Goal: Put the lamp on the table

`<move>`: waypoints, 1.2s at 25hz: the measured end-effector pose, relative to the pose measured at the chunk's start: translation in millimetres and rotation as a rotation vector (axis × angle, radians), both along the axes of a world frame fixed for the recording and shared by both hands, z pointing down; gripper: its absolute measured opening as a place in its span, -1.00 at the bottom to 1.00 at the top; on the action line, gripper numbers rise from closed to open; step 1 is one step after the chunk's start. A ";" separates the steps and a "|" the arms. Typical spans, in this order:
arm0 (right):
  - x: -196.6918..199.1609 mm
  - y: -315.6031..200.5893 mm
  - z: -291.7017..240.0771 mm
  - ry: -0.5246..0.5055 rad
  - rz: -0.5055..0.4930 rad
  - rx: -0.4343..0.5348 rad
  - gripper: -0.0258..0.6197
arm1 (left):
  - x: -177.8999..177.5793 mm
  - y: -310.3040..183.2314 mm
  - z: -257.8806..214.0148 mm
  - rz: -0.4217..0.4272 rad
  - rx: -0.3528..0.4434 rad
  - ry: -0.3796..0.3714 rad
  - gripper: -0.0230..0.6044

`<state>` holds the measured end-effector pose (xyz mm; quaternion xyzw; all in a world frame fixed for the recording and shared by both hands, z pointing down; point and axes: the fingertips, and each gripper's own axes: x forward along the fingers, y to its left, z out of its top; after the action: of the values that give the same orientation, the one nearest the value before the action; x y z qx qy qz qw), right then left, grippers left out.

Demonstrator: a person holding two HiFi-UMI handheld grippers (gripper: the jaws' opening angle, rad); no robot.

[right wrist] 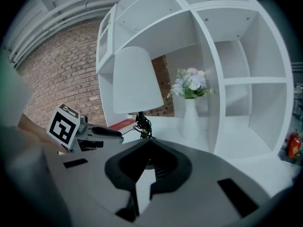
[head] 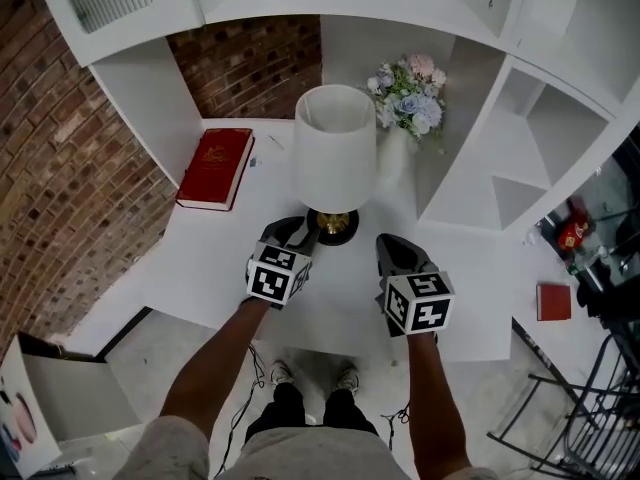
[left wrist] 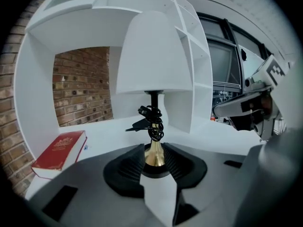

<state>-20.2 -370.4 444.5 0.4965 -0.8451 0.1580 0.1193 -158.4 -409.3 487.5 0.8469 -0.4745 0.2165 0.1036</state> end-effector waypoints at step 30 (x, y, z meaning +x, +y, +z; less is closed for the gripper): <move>-24.3 17.7 -67.2 0.035 0.039 0.093 -0.91 | -80.5 41.8 -111.6 -0.092 0.092 0.049 -0.89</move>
<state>-44.5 -352.6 377.3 0.5204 -0.8396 0.1122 0.1081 -239.0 -367.5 375.9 0.8331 -0.5197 0.1687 0.0858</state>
